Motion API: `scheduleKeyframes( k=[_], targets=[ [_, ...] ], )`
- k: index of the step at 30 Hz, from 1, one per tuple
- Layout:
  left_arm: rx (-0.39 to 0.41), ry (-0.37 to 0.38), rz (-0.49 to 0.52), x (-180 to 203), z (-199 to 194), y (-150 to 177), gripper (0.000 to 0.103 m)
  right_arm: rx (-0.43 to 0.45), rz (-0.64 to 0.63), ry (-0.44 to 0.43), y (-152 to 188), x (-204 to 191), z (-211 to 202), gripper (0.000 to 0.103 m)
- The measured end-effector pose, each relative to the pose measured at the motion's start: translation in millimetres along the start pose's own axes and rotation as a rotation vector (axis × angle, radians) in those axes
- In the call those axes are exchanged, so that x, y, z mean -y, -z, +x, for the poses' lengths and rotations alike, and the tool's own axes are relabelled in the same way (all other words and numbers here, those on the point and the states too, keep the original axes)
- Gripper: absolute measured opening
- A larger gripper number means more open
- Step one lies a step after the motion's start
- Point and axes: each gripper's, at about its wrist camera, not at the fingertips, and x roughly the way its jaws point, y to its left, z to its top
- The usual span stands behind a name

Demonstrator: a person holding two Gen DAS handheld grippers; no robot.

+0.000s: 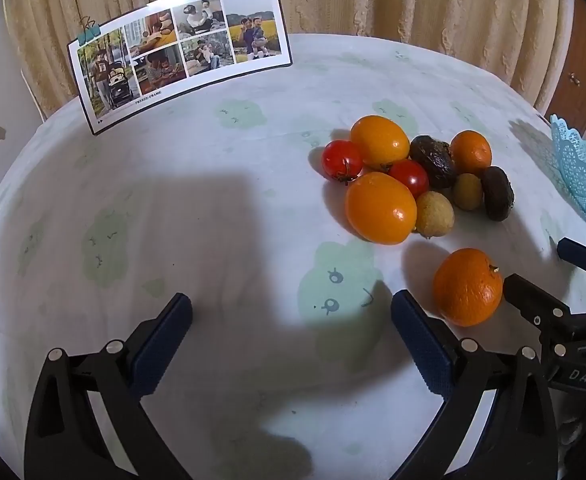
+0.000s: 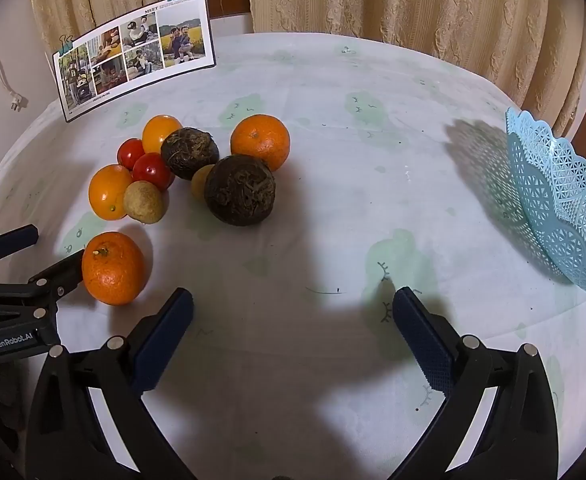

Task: Organize fruits

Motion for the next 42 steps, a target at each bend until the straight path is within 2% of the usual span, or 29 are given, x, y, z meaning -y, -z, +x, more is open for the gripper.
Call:
scheduleKeyframes(
  k=[8, 12, 18, 28, 31, 33, 37, 39, 42],
  targets=[
    [0.005, 0.003, 0.010, -1, -3, 1, 0.098, -0.003, -0.001, -0.001, 1, 0, 0, 0.101],
    [0.032, -0.003, 0.004, -3, -9, 0, 0.098, 0.004, 0.003, -0.010, 2, 2, 0, 0.101],
    [0.066, -0.031, -0.013, -9, -14, -3, 0.098, 0.053, 0.016, -0.113, 5, -4, -14, 0.101],
    [0.101, -0.070, -0.090, -35, -21, -11, 0.098, 0.121, -0.100, -0.230, 0, -51, -30, 0.100],
    [0.105, -0.079, -0.093, -36, -22, -10, 0.098, 0.111, -0.121, -0.246, -6, -63, -25, 0.091],
    [0.106, -0.084, -0.094, -38, -21, -11, 0.098, 0.097, -0.132, -0.251, -10, -68, -18, 0.081],
    [0.108, -0.094, -0.100, -41, -21, -11, 0.098, 0.067, -0.146, -0.265, -12, -74, -8, 0.068],
    [0.108, -0.098, -0.099, -42, -20, -13, 0.098, 0.052, -0.147, -0.278, -13, -77, -4, 0.057],
    [0.111, -0.107, -0.096, -42, -20, -13, 0.098, 0.038, -0.153, -0.280, -12, -79, -1, 0.047]
  ],
)
